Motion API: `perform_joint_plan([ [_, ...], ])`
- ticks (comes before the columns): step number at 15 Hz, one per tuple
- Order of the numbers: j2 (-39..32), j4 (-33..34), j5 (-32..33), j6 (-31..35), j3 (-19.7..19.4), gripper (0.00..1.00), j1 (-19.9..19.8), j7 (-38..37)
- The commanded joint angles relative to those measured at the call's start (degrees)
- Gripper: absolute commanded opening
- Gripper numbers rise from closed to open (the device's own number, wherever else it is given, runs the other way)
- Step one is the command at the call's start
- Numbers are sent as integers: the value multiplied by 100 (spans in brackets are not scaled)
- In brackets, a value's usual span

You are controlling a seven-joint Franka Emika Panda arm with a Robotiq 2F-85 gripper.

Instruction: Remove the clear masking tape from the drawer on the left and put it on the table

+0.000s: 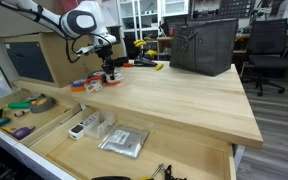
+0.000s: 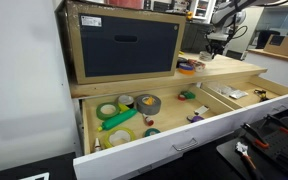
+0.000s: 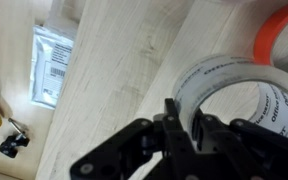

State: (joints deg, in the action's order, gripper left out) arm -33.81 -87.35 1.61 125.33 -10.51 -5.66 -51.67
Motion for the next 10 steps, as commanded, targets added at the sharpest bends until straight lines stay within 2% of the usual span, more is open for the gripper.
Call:
perform_joint_plan([
  [1, 202, -574, 13, 600, -53, 4, 92, 161],
  [7, 363, -1201, -41, 992, -24, 4, 225, 258],
  [8, 379, -1229, -23, 981, -38, 40, 257, 245],
  [10, 439, -1267, 17, 1088, -70, 48, 305, 218],
])
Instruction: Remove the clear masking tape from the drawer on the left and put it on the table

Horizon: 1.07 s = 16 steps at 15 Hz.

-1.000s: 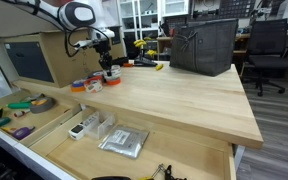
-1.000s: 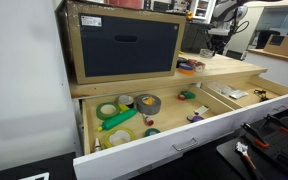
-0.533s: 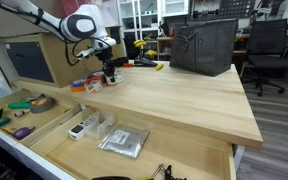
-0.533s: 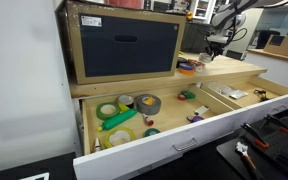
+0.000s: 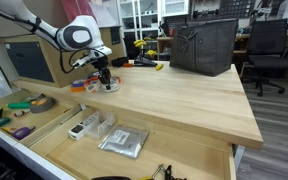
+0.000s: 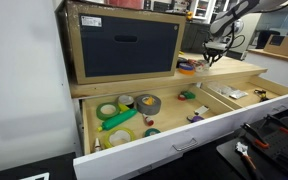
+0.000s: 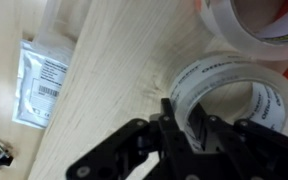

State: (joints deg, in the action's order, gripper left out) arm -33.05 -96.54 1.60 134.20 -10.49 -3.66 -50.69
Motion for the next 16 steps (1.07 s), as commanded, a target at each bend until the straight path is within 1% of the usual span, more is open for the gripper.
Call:
perform_joint_plan([
  [1, 410, -366, 16, 268, -76, 55, 115, 110],
  [2, 489, -344, -6, 273, -69, 63, 112, 113],
  [3, 567, -328, -15, 283, -65, 69, 117, 107],
  [4, 691, -310, 52, 266, -92, 78, 157, 80],
  [7, 1136, -287, 123, -38, -30, 99, 204, 223],
  [9, 1409, -284, 211, -299, 33, 100, 254, 506],
  [11, 1672, -315, 171, -707, 179, 100, 265, 975],
  [12, 1804, -338, 84, -1017, 284, 100, 246, 1310],
  [16, 2249, -676, 73, -1741, 540, 100, 310, 2173],
])
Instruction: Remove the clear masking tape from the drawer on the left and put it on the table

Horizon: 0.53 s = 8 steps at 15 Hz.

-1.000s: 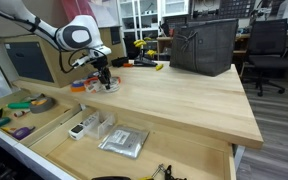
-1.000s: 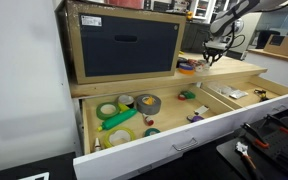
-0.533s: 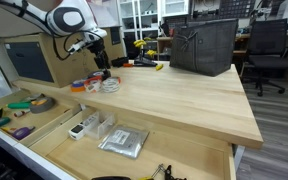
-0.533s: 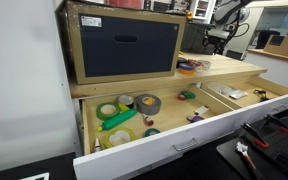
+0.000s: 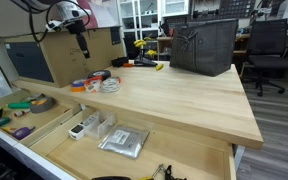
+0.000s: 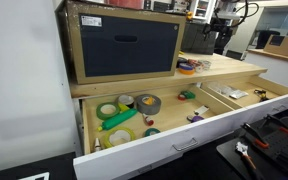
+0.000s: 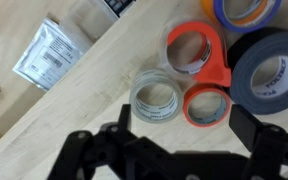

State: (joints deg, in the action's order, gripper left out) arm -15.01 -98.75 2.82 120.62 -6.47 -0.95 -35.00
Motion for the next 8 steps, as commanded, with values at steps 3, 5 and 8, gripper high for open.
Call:
perform_joint_plan([
  [3, 622, -754, 21, -629, 295, 100, 74, 1290],
  [5, 703, -990, 106, -573, 383, 100, 105, 1747],
  [8, 843, -1421, 239, -363, 495, 100, 184, 2076],
])
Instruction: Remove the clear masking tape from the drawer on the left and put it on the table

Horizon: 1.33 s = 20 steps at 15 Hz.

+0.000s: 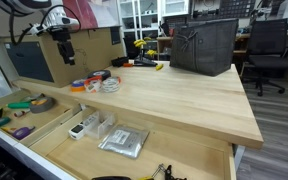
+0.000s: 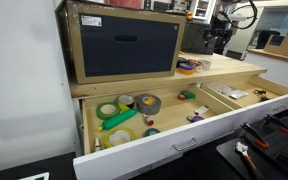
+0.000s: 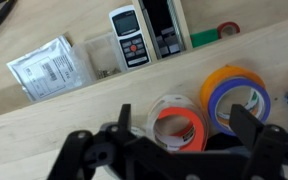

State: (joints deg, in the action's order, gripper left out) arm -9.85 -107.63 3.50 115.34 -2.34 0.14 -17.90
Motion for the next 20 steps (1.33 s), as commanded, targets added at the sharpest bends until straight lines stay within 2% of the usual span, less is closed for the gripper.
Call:
perform_joint_plan([
  [1, 372, -670, 234, 229, 117, 100, 101, 473],
  [8, 838, -1860, 593, 1181, 416, 100, 304, 1072],
  [15, 1414, -2879, 288, 1988, 728, 100, 512, 1131],
  [20, 1544, -3138, 45, 2079, 844, 100, 599, 1036],
])
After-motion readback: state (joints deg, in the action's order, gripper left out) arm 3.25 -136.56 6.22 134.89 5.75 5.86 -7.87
